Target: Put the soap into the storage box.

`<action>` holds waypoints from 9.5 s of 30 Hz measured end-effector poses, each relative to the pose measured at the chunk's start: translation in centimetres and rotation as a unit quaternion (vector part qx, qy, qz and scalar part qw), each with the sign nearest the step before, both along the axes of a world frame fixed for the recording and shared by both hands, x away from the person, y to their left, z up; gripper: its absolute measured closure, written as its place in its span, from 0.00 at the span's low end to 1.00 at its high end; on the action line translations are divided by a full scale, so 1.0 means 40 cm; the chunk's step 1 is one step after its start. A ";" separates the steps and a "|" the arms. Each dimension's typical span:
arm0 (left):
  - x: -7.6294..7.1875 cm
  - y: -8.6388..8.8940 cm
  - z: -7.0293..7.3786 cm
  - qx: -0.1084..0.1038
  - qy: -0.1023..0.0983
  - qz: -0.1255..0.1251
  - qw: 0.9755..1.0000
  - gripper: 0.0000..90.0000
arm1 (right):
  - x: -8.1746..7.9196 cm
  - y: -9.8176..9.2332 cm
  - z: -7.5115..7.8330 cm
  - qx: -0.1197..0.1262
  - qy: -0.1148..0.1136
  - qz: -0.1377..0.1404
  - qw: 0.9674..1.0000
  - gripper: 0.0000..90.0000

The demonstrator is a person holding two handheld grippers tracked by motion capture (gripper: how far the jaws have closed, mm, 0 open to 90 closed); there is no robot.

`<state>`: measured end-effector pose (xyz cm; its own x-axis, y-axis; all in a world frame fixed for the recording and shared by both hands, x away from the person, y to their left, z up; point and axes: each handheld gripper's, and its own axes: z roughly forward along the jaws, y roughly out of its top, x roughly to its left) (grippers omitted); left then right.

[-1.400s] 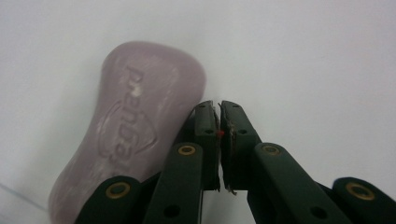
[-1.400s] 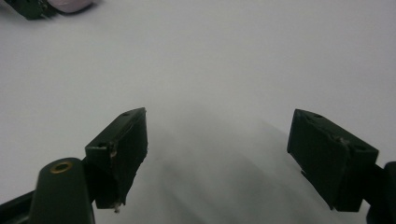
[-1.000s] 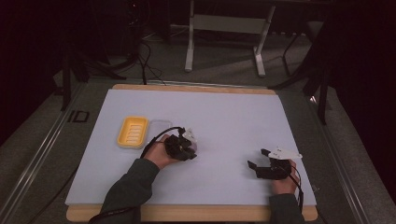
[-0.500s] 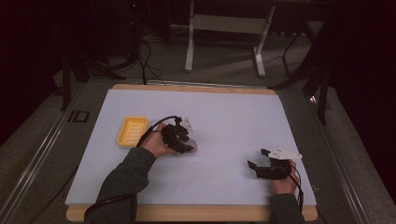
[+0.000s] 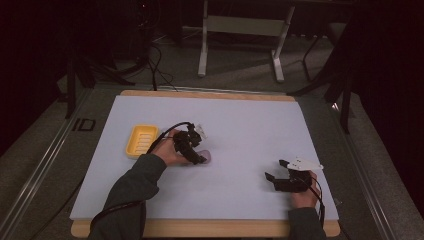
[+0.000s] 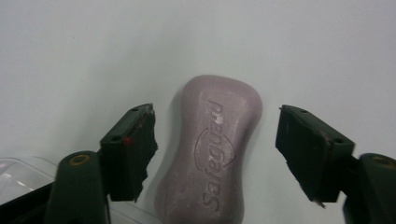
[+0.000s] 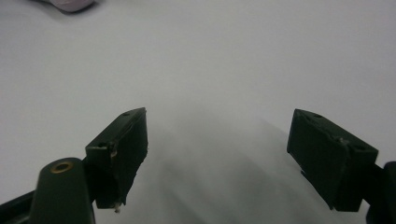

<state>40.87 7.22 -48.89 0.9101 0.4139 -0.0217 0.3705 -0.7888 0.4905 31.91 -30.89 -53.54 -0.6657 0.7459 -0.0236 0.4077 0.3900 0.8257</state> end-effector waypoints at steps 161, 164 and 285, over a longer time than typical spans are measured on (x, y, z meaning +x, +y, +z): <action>0.074 0.072 0.120 0.199 0.061 0.105 0.973 0.56 | 0.002 0.011 -0.002 -0.021 0.005 0.007 1.000 0.22; 0.079 0.085 0.118 0.196 0.063 0.114 0.972 0.56 | 0.002 0.011 -0.002 -0.021 0.005 0.007 1.000 0.22; 0.131 0.346 0.033 0.139 0.126 0.431 0.882 0.55 | 0.001 0.017 -0.003 -0.033 0.002 0.013 0.999 0.22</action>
